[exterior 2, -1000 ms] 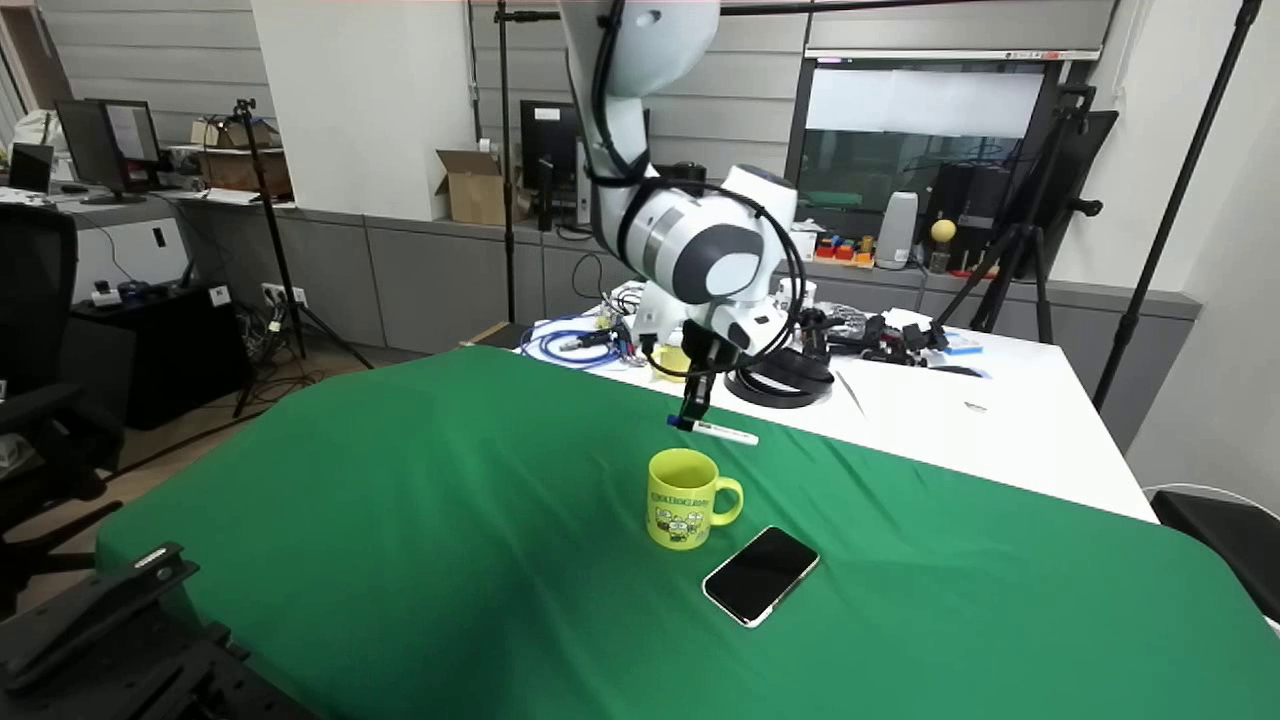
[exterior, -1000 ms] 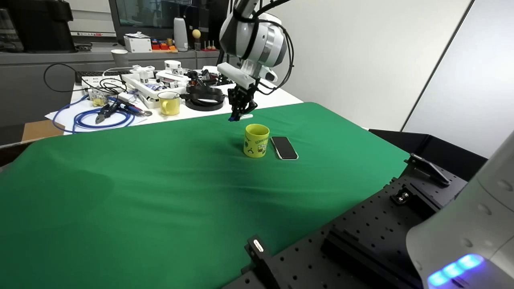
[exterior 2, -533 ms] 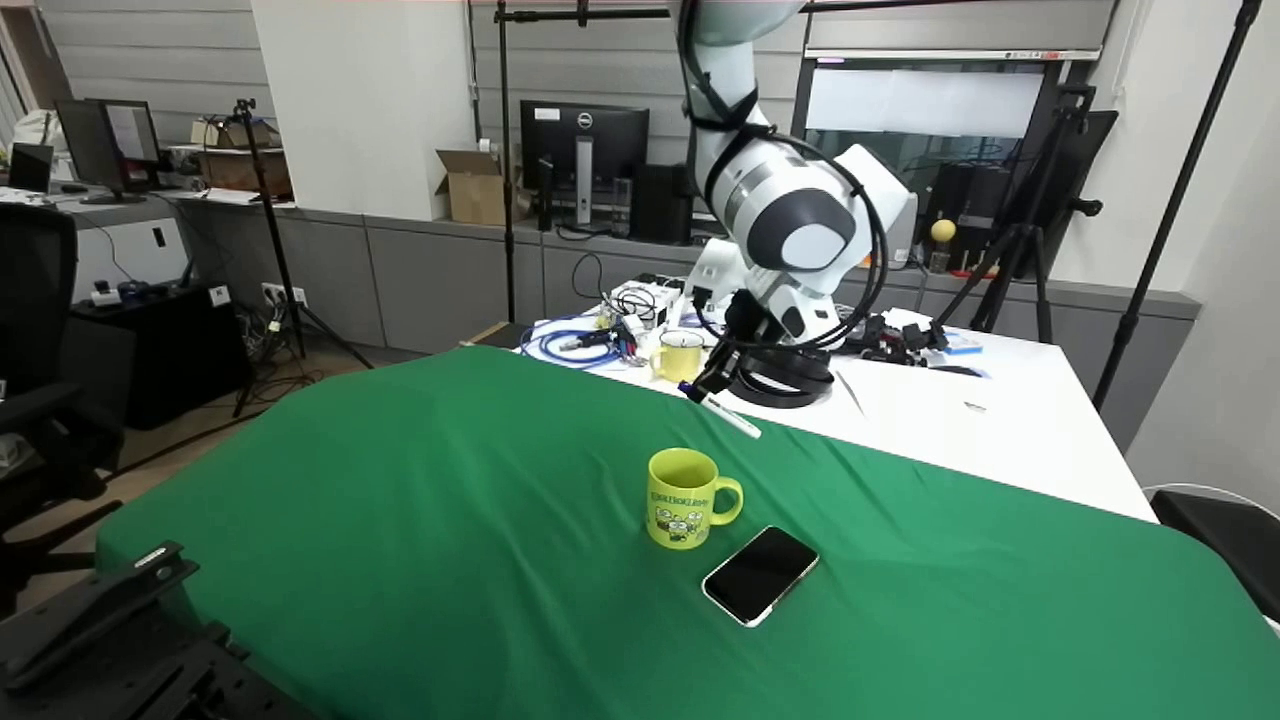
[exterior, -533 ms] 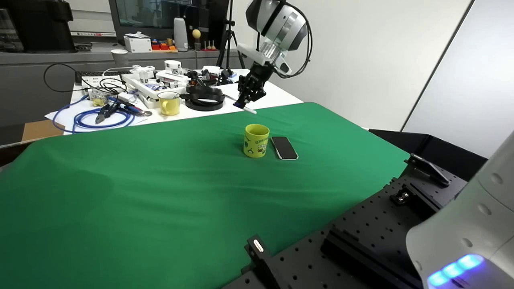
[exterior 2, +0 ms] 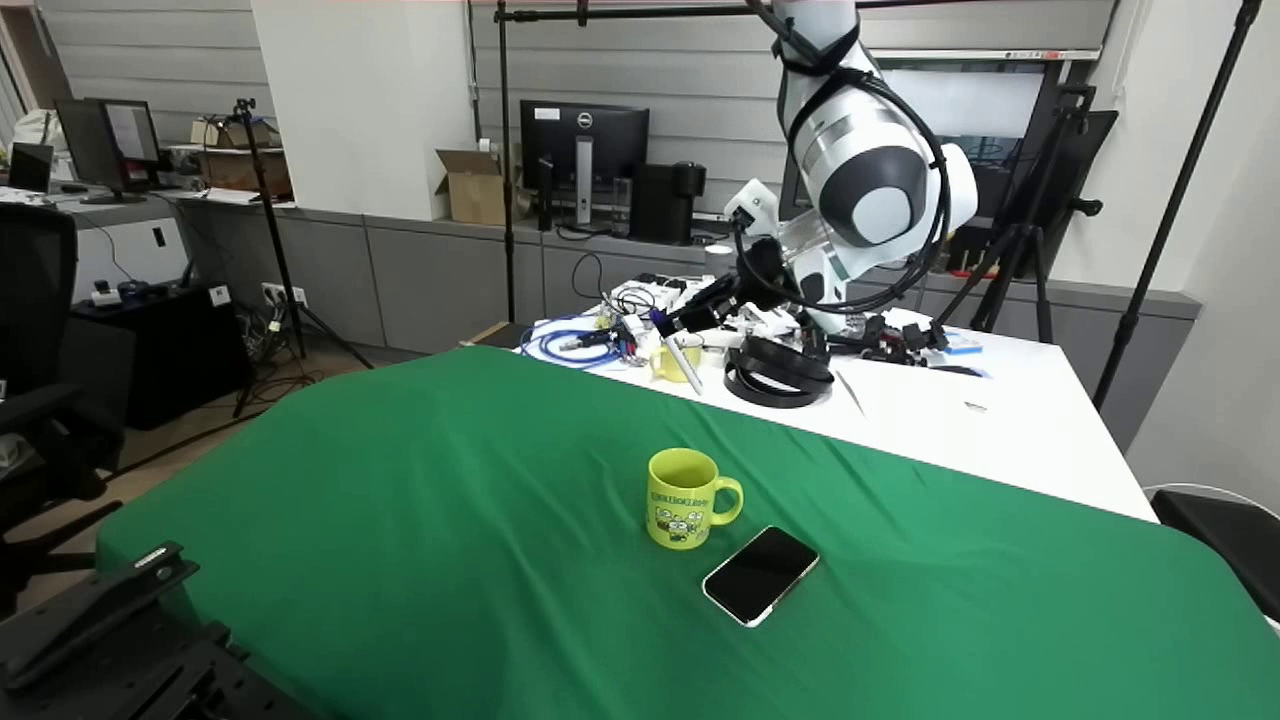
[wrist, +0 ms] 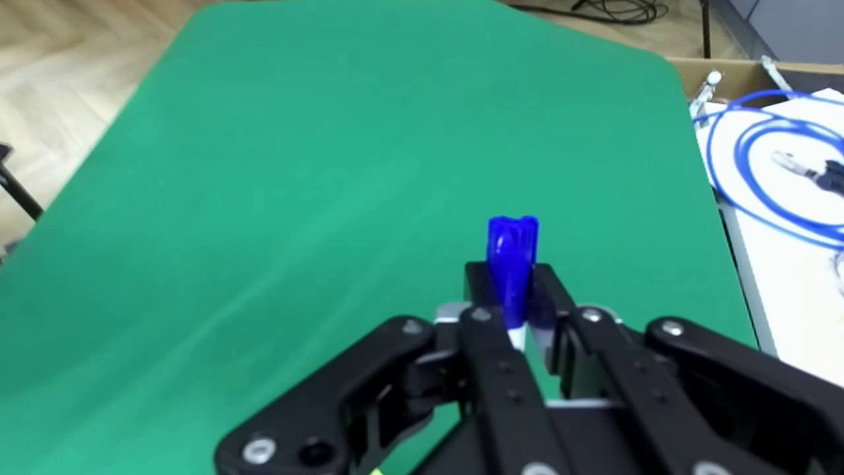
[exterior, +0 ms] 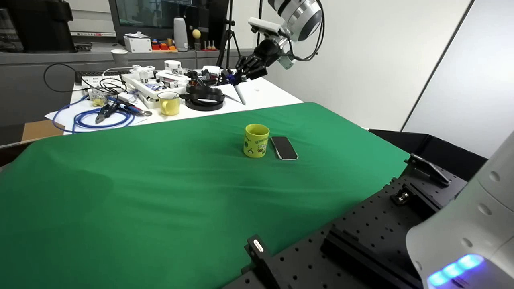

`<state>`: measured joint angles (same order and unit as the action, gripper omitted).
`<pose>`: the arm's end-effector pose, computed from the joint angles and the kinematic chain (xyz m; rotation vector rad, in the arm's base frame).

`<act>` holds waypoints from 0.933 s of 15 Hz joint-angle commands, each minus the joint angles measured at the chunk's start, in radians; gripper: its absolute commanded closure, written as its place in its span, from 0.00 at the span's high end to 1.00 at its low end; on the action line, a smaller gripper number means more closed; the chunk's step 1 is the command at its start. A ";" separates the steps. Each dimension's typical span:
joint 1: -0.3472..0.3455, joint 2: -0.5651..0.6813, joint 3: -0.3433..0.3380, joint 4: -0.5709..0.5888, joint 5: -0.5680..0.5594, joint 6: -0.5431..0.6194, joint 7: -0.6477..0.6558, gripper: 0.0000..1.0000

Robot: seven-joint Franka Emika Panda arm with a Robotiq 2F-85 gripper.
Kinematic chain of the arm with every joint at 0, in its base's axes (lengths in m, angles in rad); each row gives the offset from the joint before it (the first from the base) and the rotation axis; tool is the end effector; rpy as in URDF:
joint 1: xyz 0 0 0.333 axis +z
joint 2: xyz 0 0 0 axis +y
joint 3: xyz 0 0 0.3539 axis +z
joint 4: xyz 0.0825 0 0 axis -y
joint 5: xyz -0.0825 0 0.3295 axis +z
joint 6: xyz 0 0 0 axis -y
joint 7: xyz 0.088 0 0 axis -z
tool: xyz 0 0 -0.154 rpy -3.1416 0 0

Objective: Put the marker in the green cup

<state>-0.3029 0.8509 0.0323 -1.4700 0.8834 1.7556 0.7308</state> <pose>0.6479 -0.0753 0.2017 -1.7386 1.5318 0.8788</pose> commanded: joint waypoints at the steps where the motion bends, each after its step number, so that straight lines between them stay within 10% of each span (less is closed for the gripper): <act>1: -0.001 0.034 -0.037 0.078 0.091 -0.181 0.100 0.05; 14: 0.036 0.044 -0.119 0.068 0.207 -0.258 0.179 0.05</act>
<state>-0.2816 0.8901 -0.0646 -1.4078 1.0771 1.5098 0.9132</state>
